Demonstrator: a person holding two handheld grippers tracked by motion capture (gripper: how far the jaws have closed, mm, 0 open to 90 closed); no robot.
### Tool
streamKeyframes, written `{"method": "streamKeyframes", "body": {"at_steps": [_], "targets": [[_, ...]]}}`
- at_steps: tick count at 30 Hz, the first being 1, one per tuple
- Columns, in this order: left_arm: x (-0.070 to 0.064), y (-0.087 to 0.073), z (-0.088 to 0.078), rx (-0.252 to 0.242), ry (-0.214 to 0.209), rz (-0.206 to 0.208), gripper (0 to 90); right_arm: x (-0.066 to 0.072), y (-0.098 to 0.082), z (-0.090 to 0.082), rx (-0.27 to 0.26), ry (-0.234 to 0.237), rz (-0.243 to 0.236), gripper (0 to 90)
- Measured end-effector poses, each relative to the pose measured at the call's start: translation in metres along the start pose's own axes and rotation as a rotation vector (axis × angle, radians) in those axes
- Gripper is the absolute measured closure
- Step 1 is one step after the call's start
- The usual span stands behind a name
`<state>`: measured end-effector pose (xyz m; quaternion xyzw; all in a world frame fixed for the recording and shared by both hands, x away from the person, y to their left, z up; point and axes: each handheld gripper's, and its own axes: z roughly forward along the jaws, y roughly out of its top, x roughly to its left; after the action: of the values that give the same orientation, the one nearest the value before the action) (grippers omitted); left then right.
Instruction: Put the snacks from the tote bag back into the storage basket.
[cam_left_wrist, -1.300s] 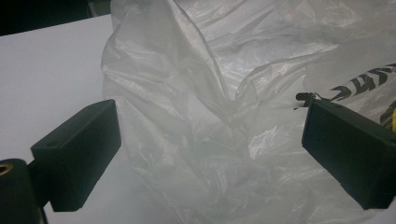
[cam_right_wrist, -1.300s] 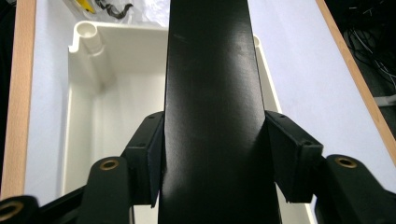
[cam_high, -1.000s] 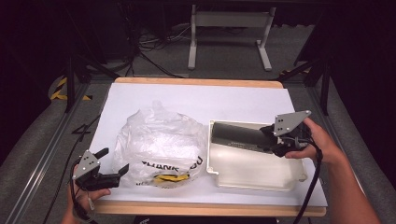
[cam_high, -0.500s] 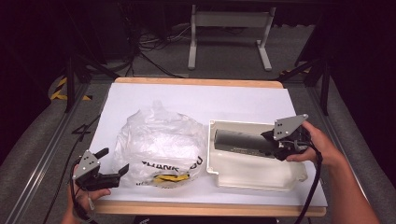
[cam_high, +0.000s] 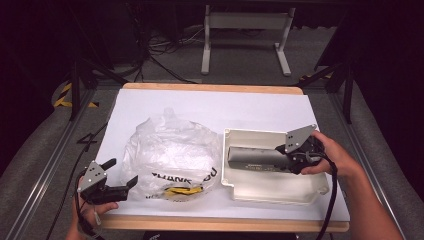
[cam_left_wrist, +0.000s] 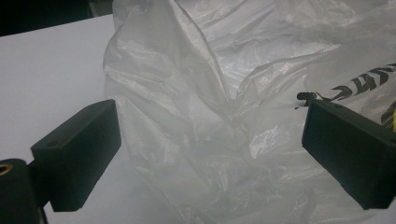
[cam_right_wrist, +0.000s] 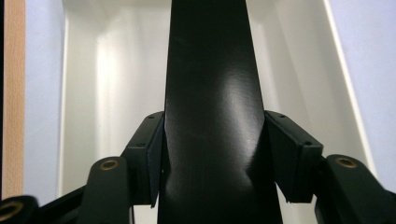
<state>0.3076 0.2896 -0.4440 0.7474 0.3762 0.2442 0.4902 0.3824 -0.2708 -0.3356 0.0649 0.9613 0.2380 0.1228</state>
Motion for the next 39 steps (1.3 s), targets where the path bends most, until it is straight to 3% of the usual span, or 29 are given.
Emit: {"method": "streamKeyframes", "body": {"at_steps": [18, 24, 39], "targets": [[0.000, 0.000, 0.000, 0.002, -0.001, 0.001, 5.4, -0.005, -0.005, 0.015, 0.027, 0.048, 0.004, 43.0], [0.000, 0.000, 0.000, 0.003, -0.002, 0.001, 5.5, -0.007, -0.006, 0.021, 0.063, 0.058, -0.009, 42.9], [0.000, 0.000, 0.000, 0.001, -0.001, 0.001, 5.5, -0.008, -0.011, 0.029, 0.105, 0.043, -0.016, 42.5]]}}
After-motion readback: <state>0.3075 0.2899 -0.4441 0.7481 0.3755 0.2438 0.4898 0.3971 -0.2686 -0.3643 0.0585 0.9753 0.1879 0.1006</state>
